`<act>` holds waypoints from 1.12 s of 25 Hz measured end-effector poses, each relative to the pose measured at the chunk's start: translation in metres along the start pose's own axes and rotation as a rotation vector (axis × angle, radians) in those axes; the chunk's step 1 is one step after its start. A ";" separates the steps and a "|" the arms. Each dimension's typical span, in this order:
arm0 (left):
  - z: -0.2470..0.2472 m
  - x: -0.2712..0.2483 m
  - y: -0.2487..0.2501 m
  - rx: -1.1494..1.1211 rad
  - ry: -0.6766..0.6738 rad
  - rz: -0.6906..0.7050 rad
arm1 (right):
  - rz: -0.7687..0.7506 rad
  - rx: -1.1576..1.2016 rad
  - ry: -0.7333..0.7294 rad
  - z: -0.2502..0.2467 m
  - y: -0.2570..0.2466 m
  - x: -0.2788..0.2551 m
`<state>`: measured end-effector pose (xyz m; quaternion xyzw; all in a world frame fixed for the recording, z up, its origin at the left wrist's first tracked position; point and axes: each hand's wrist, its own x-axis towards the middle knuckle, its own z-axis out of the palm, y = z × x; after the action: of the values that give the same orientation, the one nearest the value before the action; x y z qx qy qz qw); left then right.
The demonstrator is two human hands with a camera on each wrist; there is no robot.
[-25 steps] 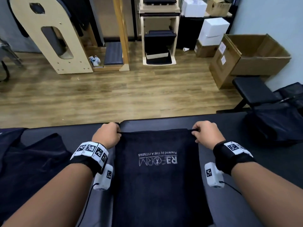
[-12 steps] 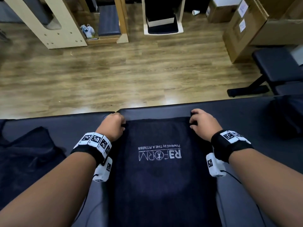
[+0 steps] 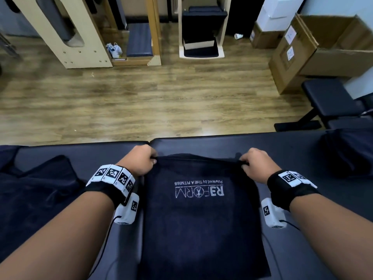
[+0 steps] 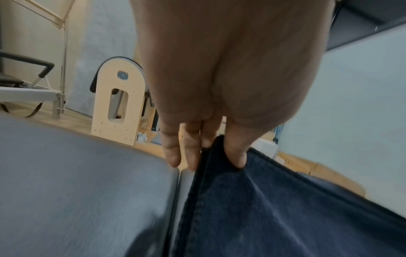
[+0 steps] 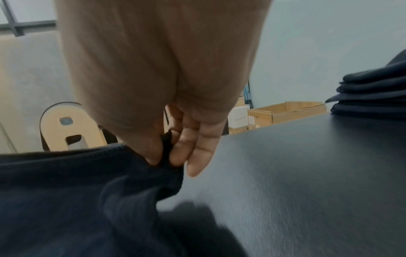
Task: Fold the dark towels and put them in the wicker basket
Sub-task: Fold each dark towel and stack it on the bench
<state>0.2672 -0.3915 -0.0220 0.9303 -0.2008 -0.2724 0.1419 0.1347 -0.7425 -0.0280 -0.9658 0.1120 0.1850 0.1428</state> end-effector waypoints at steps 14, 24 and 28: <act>-0.102 -0.182 0.075 -0.183 0.775 0.280 | -0.172 0.322 0.782 -0.122 -0.017 -0.148; 0.155 -0.257 0.064 -0.109 0.039 -0.129 | 0.021 0.102 -0.104 0.074 0.061 -0.240; 0.175 -0.281 0.065 -0.251 -0.211 -0.130 | -0.035 0.063 -0.354 0.068 0.064 -0.269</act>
<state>-0.0677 -0.3486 -0.0135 0.8823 -0.1186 -0.4002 0.2173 -0.1487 -0.7363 0.0015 -0.9151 0.0741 0.3460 0.1935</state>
